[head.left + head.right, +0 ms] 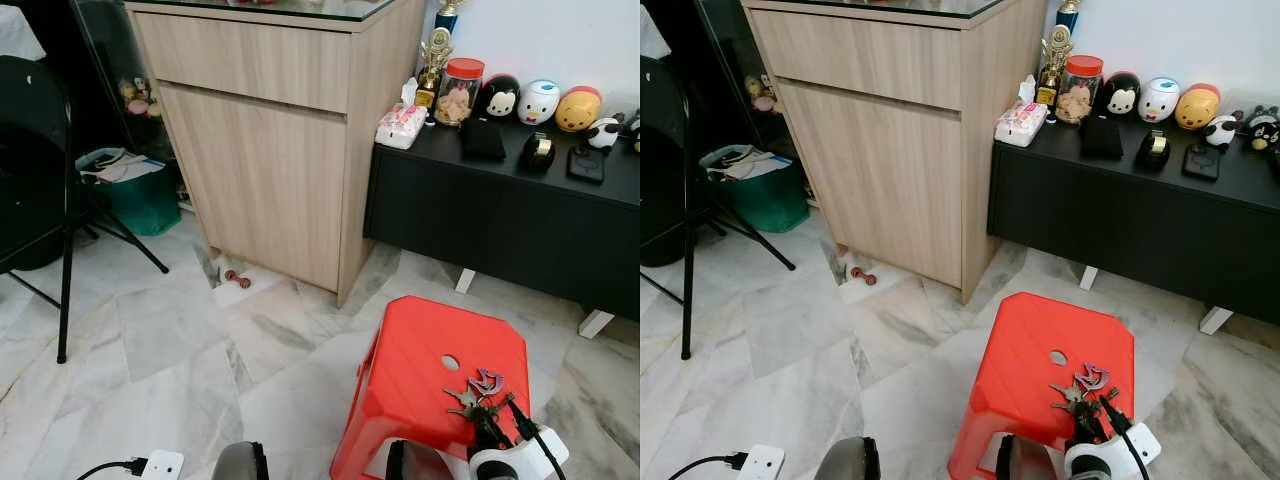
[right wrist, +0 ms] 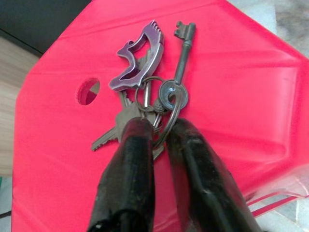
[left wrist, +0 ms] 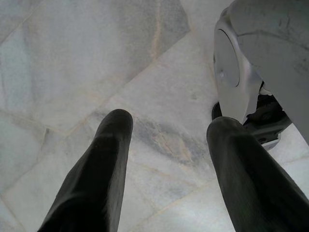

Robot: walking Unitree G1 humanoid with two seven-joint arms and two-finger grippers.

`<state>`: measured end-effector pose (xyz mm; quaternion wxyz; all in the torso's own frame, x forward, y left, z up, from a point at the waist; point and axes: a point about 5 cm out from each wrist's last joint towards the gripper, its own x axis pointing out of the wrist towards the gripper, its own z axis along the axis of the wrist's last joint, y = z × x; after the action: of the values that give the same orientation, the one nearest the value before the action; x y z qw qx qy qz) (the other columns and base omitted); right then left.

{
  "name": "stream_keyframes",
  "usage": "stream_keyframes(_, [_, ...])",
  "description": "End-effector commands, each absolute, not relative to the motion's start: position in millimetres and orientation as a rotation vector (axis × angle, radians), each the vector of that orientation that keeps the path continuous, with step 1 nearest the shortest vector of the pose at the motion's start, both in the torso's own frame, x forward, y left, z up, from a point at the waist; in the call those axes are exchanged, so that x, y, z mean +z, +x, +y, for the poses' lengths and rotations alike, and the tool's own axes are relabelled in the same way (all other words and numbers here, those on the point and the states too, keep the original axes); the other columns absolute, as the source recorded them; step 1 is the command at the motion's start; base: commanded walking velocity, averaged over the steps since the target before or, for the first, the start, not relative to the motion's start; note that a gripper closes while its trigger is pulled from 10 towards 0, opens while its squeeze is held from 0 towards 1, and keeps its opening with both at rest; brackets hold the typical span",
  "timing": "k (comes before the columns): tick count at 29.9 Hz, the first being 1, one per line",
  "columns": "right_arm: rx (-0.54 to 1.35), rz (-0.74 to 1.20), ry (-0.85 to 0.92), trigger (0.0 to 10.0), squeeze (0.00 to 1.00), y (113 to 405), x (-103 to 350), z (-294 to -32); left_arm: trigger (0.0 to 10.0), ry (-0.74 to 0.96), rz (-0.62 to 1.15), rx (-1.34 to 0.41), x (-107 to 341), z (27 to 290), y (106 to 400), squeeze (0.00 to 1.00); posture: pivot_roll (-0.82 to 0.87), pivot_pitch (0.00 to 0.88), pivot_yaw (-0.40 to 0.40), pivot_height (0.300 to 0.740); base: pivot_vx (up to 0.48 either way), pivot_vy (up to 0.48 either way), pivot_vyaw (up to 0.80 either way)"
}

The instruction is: Hang keys on a hook

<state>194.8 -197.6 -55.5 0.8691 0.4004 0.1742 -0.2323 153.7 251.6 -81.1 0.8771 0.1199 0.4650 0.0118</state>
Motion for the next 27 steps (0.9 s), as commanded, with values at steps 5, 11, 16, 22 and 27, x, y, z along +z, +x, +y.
stream_keyframes(5, [-0.482,0.362,0.822,0.0,0.00,197.2,-54.0,-196.0,10.0,0.276,0.996,0.014,-81.7,254.5,151.3,0.00,0.05,0.000,-0.023,0.591,0.000,0.000,0.00])
stream_keyframes(11, [-0.414,0.350,0.591,0.0,0.00,206.2,-43.6,-200.4,10.0,0.280,0.994,0.015,-81.2,255.3,151.7,0.00,0.05,0.000,-0.019,0.591,0.000,0.000,0.00])
stream_keyframes(16, [-0.345,0.331,0.485,0.0,0.00,214.2,-35.7,-196.8,10.0,0.283,0.993,0.015,-81.2,255.3,151.8,0.00,0.05,0.000,-0.021,0.591,0.000,0.000,0.00])
stream_keyframes(22, [-0.317,0.285,0.418,1.1,0.00,222.6,-25.5,-196.5,10.0,0.282,0.992,0.015,-81.3,254.9,151.9,0.00,0.05,0.000,-0.022,0.591,0.000,0.000,0.00])
stream_keyframes(27, [-0.304,0.237,0.347,10.0,0.00,234.6,-13.8,-199.5,10.0,0.280,0.990,0.017,-81.3,254.2,152.3,0.00,0.05,0.000,-0.026,0.591,0.000,0.000,0.00])
